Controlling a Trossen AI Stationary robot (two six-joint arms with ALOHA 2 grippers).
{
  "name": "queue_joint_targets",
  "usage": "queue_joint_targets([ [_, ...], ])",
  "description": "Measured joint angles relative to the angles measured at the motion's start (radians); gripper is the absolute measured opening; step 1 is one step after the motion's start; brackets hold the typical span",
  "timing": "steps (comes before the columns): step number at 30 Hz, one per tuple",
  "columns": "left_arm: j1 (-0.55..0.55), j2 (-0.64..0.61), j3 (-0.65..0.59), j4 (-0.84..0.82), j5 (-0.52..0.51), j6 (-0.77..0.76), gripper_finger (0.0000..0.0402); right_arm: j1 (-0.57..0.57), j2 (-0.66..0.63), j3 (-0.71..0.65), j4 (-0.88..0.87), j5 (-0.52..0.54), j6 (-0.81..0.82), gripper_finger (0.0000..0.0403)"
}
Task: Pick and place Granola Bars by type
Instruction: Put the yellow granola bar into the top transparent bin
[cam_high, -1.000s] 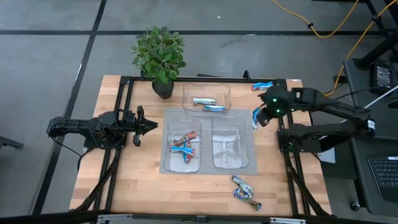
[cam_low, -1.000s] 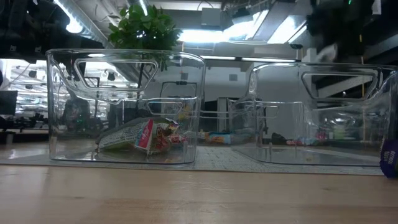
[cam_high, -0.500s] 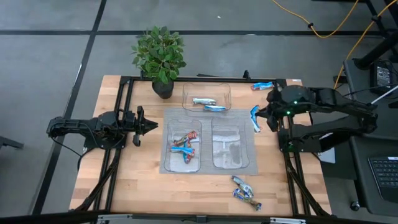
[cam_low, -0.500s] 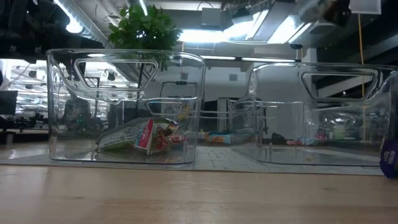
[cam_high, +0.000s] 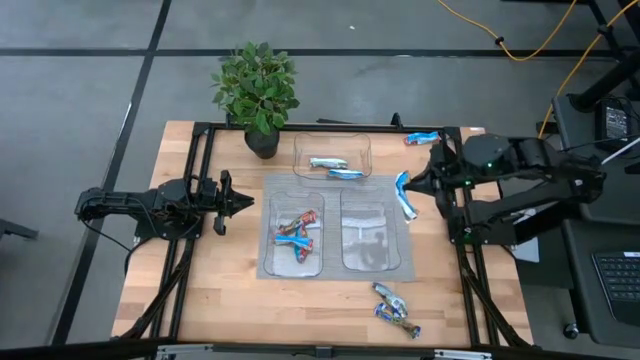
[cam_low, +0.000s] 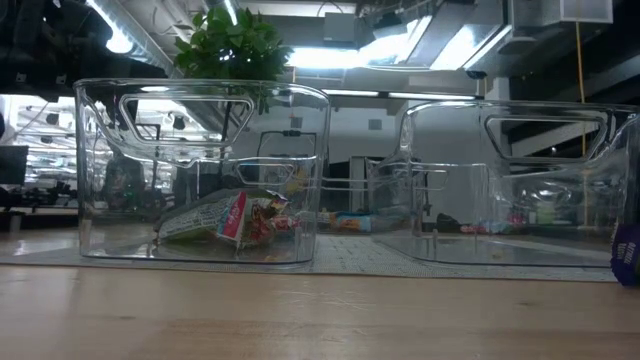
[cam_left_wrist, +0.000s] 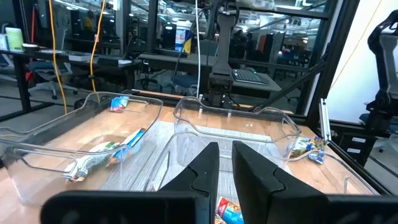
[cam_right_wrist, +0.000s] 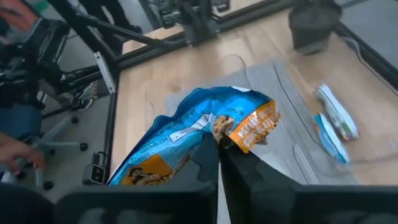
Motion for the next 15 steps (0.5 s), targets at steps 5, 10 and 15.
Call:
queue_joint_targets([
  [5,0.000,0.000,0.000,0.000,0.000,0.000,0.0041,0.009,0.125,0.187,-0.088,-0.003,-0.068,0.0010],
  [10,0.000,0.000,0.000,0.000,0.000,0.000,0.0042,0.009,0.228,0.344,-0.214,0.019,-0.142,0.0010],
  [15,0.000,0.000,0.000,0.000,0.000,0.000,0.0038,0.000,0.271,0.372,-0.245,0.031,-0.180,0.0010],
])
